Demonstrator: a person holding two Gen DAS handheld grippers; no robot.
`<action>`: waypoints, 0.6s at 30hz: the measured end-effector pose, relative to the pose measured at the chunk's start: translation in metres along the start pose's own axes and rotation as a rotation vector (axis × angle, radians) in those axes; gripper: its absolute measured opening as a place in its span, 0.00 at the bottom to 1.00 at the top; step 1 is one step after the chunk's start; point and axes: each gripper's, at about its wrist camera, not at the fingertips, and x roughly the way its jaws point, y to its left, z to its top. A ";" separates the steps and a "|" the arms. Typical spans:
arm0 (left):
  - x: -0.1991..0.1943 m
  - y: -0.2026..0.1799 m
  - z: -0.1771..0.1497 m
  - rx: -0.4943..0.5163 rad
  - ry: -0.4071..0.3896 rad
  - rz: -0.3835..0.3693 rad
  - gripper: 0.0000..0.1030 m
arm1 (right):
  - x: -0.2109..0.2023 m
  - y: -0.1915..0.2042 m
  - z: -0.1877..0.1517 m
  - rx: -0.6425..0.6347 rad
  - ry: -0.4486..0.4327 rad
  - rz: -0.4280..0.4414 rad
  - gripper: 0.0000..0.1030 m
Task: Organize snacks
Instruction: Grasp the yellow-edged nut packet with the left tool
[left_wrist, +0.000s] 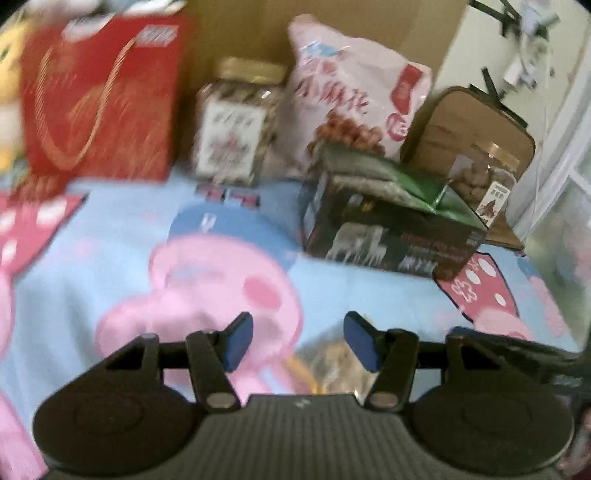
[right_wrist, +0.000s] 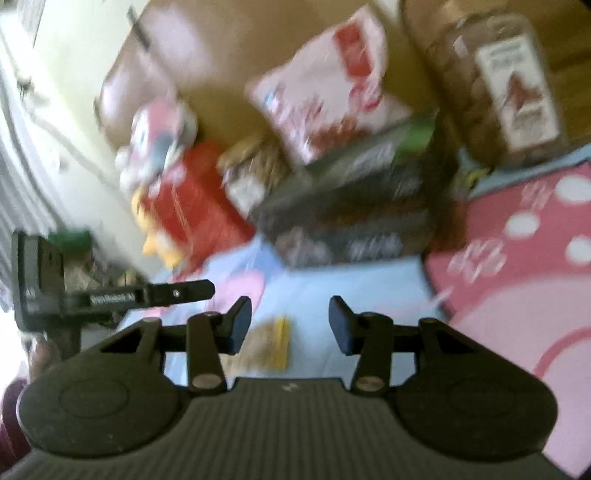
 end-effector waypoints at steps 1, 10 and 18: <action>-0.004 0.005 -0.005 -0.021 0.001 -0.018 0.54 | 0.007 0.006 -0.003 -0.014 0.028 -0.009 0.48; 0.014 0.009 -0.022 -0.063 0.059 -0.082 0.42 | 0.043 0.036 -0.014 -0.065 0.120 -0.024 0.46; 0.004 0.015 -0.020 -0.050 0.020 -0.065 0.48 | 0.025 0.060 -0.028 -0.204 0.116 -0.029 0.51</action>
